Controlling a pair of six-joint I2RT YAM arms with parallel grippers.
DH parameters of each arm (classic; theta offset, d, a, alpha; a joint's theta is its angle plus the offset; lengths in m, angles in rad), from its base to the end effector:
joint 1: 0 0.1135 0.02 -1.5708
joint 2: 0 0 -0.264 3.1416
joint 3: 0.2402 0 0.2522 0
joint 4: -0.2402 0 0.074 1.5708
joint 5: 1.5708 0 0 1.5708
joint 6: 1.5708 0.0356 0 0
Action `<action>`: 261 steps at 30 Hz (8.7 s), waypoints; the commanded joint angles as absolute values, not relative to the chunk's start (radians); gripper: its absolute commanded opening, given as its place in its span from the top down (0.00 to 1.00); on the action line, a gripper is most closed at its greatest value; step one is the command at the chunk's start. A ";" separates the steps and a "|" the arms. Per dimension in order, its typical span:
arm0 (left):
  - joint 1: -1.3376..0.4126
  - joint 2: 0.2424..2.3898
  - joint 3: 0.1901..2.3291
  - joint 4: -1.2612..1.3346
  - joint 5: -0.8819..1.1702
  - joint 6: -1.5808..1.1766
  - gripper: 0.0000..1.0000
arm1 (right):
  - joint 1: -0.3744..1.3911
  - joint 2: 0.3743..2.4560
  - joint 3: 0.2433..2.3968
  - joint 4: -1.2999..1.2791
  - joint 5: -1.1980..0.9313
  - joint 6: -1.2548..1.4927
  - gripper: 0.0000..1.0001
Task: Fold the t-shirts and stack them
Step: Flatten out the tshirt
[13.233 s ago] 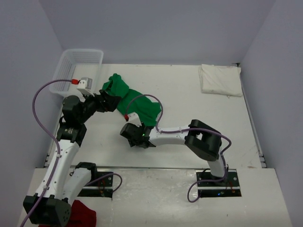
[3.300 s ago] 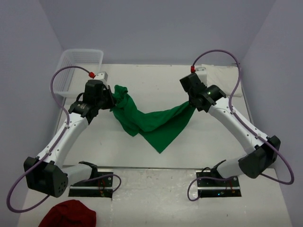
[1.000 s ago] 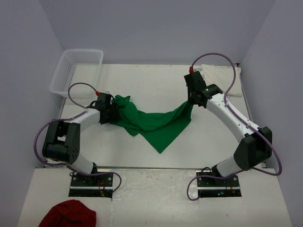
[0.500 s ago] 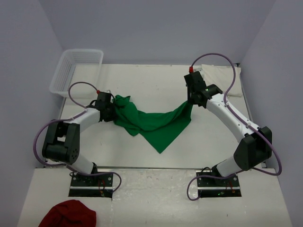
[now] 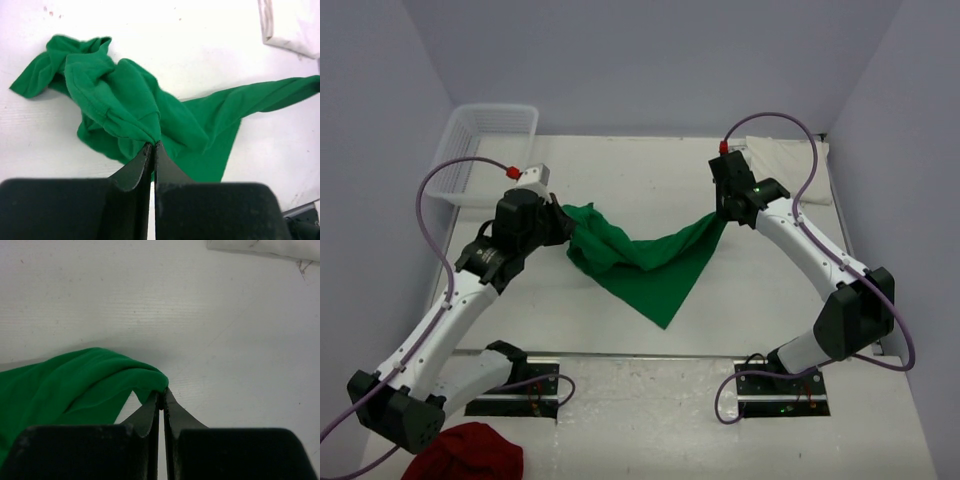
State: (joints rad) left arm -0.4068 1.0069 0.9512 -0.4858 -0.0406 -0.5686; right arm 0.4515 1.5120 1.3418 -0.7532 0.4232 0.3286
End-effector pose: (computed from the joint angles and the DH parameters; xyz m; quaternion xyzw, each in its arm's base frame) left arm 0.2033 -0.0860 0.3264 -0.0803 0.8666 -0.2150 0.4430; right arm 0.2946 0.1266 0.3098 0.0098 0.9293 -0.0659 0.3633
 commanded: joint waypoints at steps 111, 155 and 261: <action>-0.284 1.307 0.623 0.080 0.253 -0.565 0.64 | 0.499 1.439 1.368 -0.831 0.440 0.324 1.00; -0.256 0.747 1.346 -0.488 0.091 -0.356 1.00 | 0.488 1.192 1.575 -0.939 0.649 0.298 1.00; -0.293 1.167 1.757 -0.532 0.106 -0.390 1.00 | 0.509 1.236 1.814 -0.967 0.336 0.259 1.00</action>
State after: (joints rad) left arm -0.2905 1.1427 1.9118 -0.5110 0.2012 -0.3676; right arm 0.5041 1.1793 1.9141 -1.0626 0.3206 0.2470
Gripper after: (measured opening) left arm 0.005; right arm 0.010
